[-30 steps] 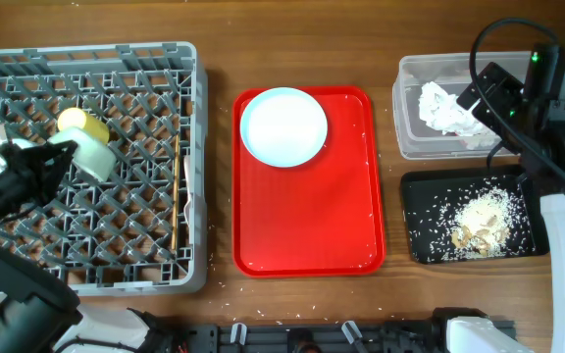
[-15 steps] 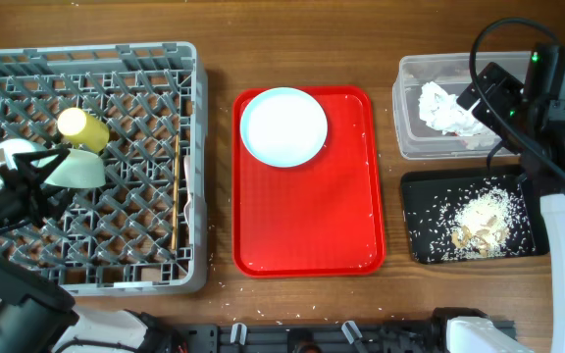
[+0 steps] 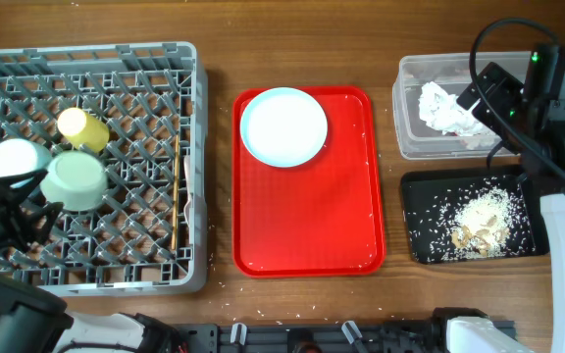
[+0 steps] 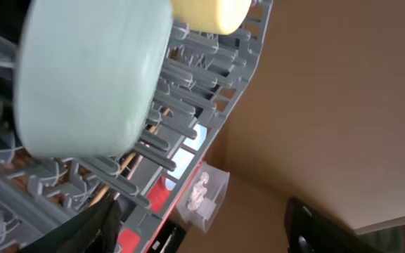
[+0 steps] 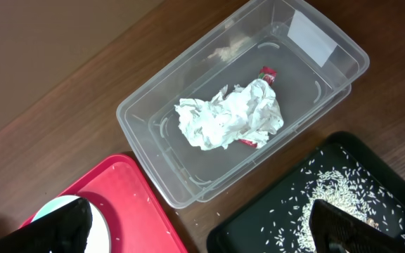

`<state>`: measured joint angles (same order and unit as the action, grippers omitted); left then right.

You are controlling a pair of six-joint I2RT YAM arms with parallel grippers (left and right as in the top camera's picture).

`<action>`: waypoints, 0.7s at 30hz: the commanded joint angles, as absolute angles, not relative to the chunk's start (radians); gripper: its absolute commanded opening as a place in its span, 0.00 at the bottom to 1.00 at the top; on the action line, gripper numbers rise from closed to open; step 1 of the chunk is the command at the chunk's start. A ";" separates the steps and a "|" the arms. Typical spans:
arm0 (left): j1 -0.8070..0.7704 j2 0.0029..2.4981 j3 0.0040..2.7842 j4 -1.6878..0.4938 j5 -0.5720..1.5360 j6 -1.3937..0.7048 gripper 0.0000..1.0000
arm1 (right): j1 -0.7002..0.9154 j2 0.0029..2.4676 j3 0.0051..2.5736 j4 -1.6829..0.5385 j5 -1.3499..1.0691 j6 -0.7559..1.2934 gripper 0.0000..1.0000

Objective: Sort waste into correct bins and load items into the dishwasher rack

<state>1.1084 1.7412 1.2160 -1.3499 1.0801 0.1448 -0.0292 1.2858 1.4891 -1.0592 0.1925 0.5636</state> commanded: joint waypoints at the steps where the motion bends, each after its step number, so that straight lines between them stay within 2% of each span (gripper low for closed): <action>1: 1.116 1.751 1.210 -1.363 1.072 0.154 0.72 | -0.031 1.293 1.485 -1.059 0.209 0.579 1.00; 2: 1.116 1.751 1.210 -1.382 1.072 0.154 0.71 | -0.031 1.293 1.484 -1.059 0.209 0.579 1.00; 3: 1.114 1.751 1.210 -1.400 1.072 0.155 0.64 | -0.031 1.293 1.485 -1.059 0.209 0.579 1.00; 4: 1.111 1.751 1.210 -1.404 1.072 0.156 0.49 | -0.031 1.293 1.485 -1.059 0.209 0.579 1.00; 6: 1.091 1.751 1.210 -1.398 1.072 0.198 0.04 | -0.031 1.293 1.485 -1.059 0.209 0.579 1.00; 10: 0.999 1.751 1.210 -1.288 1.072 0.202 0.04 | -0.031 1.293 1.485 -1.059 0.209 0.579 1.00; 14: 0.841 1.751 1.210 -1.123 1.069 0.194 0.04 | -0.031 1.293 1.485 -1.059 0.209 0.579 1.00; 16: 0.776 1.751 1.210 -1.029 0.949 0.040 0.04 | -0.031 1.293 1.484 -1.059 0.209 0.579 1.00; 18: 0.720 1.750 1.210 -0.957 0.681 -0.142 0.04 | -0.031 1.293 1.485 -1.059 0.209 0.579 1.00; 19: 0.698 1.749 1.210 -0.950 0.587 -0.184 0.04 | -0.031 1.293 1.485 -1.059 0.209 0.579 1.00; 21: 0.661 1.737 1.210 -0.957 0.540 -0.196 0.04 | -0.031 1.293 1.485 -1.059 0.209 0.579 1.00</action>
<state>0.7059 1.7432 1.2114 -0.9558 0.7673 -0.0605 -0.0292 1.2865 1.4891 -1.0592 0.1928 0.5636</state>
